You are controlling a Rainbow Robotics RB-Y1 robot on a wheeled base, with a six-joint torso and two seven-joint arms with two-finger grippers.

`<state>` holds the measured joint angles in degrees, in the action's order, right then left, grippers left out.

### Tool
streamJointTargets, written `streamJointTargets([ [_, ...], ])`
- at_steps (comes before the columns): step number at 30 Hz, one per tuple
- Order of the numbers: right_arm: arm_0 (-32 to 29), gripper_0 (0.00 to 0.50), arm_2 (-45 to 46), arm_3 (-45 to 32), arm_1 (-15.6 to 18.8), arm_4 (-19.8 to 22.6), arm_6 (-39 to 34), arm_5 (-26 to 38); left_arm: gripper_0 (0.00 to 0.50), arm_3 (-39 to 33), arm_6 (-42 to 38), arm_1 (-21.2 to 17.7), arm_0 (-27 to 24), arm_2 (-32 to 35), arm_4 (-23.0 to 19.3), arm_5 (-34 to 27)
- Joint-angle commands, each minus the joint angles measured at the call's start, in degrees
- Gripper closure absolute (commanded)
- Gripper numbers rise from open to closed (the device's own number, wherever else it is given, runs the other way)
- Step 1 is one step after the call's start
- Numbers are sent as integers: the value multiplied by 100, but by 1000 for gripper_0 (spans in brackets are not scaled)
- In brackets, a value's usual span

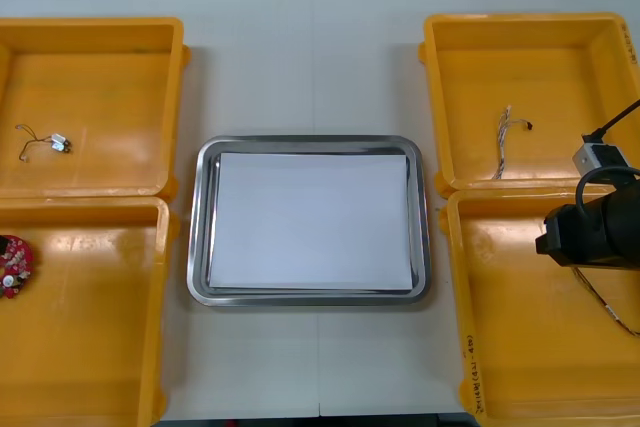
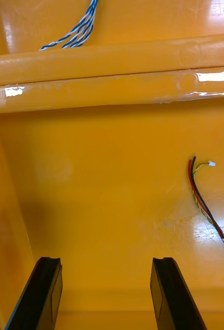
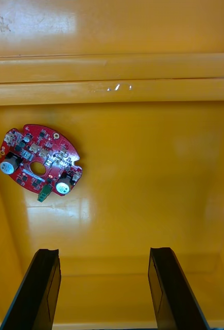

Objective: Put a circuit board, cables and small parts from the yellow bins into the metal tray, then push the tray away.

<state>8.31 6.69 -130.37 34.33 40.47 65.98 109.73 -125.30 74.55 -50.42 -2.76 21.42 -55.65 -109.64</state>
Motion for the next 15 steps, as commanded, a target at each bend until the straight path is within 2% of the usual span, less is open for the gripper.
streamJointTargets([
  [1,-84,0,166,-67,153,40,2,27,0,-144,315,-240,118,170,-33,-36],
  [15,-84,0,166,-67,153,40,2,27,0,-144,315,-240,118,170,-33,-36],
])
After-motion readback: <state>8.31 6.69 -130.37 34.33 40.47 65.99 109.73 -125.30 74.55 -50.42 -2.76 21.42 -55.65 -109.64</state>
